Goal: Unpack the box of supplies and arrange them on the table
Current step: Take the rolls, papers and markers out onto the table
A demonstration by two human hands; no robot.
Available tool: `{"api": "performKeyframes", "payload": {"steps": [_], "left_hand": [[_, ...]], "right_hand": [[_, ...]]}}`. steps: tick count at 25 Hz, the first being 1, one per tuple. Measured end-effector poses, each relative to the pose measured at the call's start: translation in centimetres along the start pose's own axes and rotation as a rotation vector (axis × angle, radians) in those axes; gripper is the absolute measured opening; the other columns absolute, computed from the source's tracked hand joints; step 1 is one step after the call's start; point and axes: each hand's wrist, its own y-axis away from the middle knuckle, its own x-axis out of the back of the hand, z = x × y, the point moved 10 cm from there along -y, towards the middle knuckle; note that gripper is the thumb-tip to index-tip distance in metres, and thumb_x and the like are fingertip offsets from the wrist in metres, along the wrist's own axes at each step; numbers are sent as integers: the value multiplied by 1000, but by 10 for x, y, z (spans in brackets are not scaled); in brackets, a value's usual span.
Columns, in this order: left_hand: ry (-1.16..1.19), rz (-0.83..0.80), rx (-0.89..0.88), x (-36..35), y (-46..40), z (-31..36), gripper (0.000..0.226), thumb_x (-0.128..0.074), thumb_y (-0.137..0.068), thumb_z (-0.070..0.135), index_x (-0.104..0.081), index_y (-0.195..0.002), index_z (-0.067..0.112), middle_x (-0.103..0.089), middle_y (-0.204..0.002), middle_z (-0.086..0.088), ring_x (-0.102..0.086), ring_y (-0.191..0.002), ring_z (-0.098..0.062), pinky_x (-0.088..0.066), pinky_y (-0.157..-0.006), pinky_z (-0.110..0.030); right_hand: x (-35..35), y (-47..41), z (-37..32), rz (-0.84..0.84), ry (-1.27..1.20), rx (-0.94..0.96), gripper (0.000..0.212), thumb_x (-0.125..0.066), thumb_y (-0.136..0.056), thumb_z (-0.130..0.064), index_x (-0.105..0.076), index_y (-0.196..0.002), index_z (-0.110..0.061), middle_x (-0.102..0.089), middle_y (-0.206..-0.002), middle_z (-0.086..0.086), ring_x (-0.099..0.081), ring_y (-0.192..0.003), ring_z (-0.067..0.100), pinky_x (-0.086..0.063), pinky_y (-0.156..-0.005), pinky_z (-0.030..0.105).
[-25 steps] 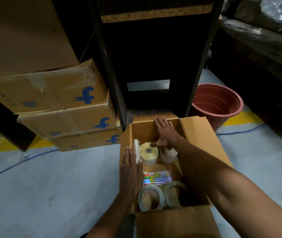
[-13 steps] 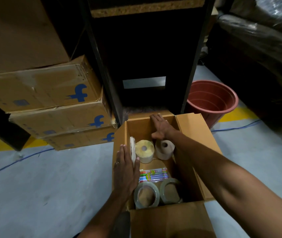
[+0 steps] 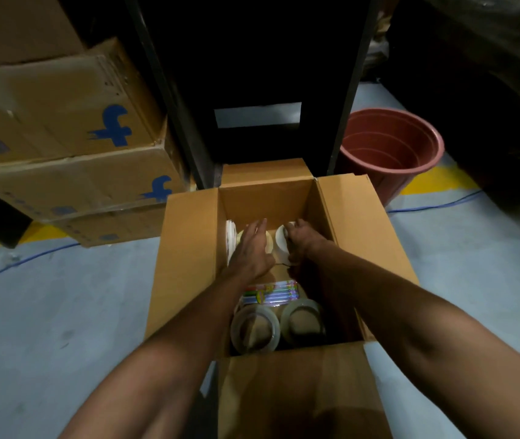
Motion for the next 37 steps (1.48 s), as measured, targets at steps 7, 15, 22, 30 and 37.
{"api": "performKeyframes", "payload": {"steps": [7,15,22,30,37], "left_hand": [[-286,-157,36,-39,-43,-35,117,-82,-72,33,-3,-156,14,-9,-162,-12,-11,-149,-33,-21,-121,-41],[-442,-122,70,-35,-56,-45,114,-77,-75,46,-2,-156,16,-21,-154,-16,-29,-140,-38,-34,-111,-43],[-323,-29,58,-20,-56,-34,88,-85,-63,37,-43,-136,13,-34,-137,-12,-38,-127,-34,-42,-102,-42],[-274,-72,54,-5,-34,-27,100,-87,-57,43,-40,-140,13,-28,-150,-14,-27,-140,-35,-31,-114,-43],[-297,25,-15,48,-19,5,114,-87,-45,59,-41,-140,16,-32,-143,-11,-29,-136,-36,-30,-114,-44]], "right_hand": [[-13,-27,6,-32,9,17,115,-85,-72,-28,-7,-157,-18,-12,-158,23,-12,-147,40,-14,-121,48],[-8,-31,7,17,59,18,102,-83,-73,-23,-20,-153,-18,-26,-151,21,-26,-140,39,-23,-118,47],[6,-20,4,35,65,4,83,-85,-69,-23,-41,-139,-15,-50,-135,15,-48,-124,33,-44,-105,42],[43,0,-14,73,189,50,93,-84,-72,-28,-30,-146,-14,-39,-141,26,-35,-133,44,-42,-107,49],[104,32,-7,133,127,96,107,-90,-60,-30,-30,-147,-20,-43,-141,17,-29,-138,43,-38,-111,51]]}}
